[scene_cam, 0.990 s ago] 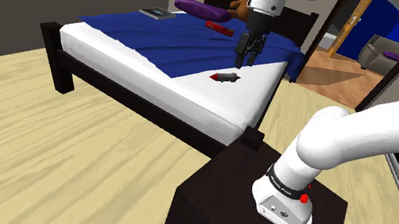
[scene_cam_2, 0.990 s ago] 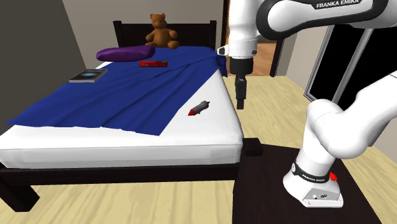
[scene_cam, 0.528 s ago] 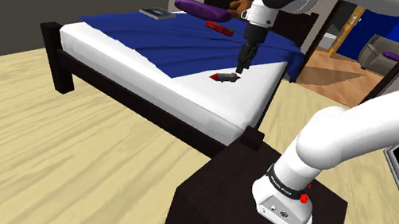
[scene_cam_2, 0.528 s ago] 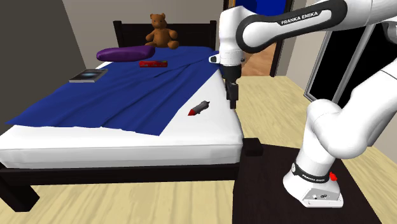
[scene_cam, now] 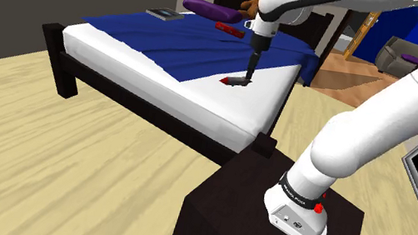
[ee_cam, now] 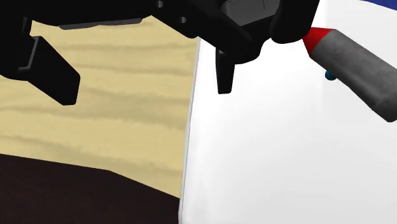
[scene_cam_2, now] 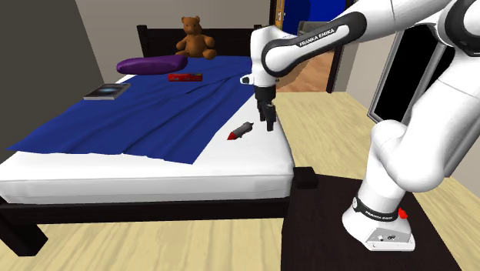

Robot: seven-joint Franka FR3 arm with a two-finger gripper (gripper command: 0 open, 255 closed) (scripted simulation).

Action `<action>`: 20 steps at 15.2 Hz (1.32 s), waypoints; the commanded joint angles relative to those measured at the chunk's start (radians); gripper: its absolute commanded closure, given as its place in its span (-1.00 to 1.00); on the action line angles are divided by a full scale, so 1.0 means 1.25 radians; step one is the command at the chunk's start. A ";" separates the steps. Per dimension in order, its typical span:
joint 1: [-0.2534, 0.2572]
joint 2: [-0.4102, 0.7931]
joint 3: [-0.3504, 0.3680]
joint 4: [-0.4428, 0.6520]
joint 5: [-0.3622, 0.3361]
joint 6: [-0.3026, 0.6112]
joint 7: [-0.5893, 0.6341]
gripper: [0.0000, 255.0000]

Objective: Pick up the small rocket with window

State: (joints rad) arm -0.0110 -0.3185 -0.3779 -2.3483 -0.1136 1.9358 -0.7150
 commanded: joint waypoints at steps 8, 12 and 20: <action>0.001 0.289 -0.078 0.169 0.068 0.115 -0.296 -1.00; -0.024 0.424 -0.075 0.275 0.123 0.140 -0.420 -1.00; -0.078 0.605 -0.041 0.423 0.184 0.172 -0.551 -1.00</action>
State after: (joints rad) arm -0.1055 0.4291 -0.4315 -1.8174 0.1132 2.1387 -1.3985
